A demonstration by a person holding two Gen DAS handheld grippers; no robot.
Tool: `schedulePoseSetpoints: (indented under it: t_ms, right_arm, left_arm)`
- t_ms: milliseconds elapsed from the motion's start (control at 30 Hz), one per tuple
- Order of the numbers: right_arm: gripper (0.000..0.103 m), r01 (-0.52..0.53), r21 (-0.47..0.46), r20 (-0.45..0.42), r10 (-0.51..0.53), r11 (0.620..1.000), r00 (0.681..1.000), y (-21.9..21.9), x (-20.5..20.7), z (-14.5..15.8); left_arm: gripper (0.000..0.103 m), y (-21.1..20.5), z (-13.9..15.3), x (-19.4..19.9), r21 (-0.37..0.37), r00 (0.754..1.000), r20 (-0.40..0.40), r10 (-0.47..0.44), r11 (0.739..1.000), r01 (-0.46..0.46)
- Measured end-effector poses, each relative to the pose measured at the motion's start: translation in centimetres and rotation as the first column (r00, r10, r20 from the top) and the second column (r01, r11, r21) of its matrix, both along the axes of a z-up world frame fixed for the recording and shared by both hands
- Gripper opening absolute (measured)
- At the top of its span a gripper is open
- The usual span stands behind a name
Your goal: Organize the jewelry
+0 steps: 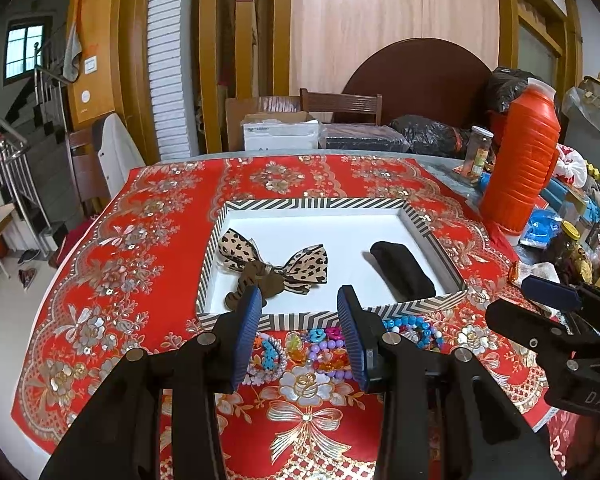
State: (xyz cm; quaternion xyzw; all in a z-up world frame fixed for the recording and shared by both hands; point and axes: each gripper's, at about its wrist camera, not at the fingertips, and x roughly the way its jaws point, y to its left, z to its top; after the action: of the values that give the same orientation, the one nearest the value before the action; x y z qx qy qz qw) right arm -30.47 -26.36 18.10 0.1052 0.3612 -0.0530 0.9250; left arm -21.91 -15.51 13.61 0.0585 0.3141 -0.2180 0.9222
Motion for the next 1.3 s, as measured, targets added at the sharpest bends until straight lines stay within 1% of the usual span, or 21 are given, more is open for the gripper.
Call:
schedulePoseSetpoints:
  t_ms: [900, 1033, 1100, 1233, 1300]
  right_arm:
    - [0.072, -0.001, 0.014, -0.029, 0.002, 1.0, 1.0, -0.4, 0.7, -1.4]
    - [0.072, 0.005, 0.055, -0.038, -0.003, 0.998, 0.999, -1.8, 0.5, -2.0]
    - [0.072, 0.008, 0.075, -0.042, -0.005, 0.997, 0.999, -2.8, 0.2, -2.4]
    - [0.072, 0.004, 0.07, -0.071, 0.001, 0.998, 0.997, -4.2, -0.2, -3.6]
    - [0.072, -0.017, 0.097, -0.091, 0.026, 0.995, 0.996, -4.5, -0.5, -4.5]
  left_arm:
    - [0.04, 0.4, -1.4, 1.2, 0.002, 0.999, -0.049, 0.01, 1.0, -0.01]
    - [0.04, 2.0, -1.8, 2.2, -0.024, 0.996, -0.088, 0.015, 1.0, -0.017]
    - [0.04, 3.4, -2.1, 3.1, -0.05, 0.992, -0.121, 0.028, 0.998, -0.035]
    - [0.041, 6.5, -2.9, 4.5, -0.107, 0.981, -0.19, 0.045, 0.992, -0.067]
    - [0.041, 7.6, -3.5, 4.9, -0.131, 0.973, -0.228, 0.04, 0.989, -0.071]
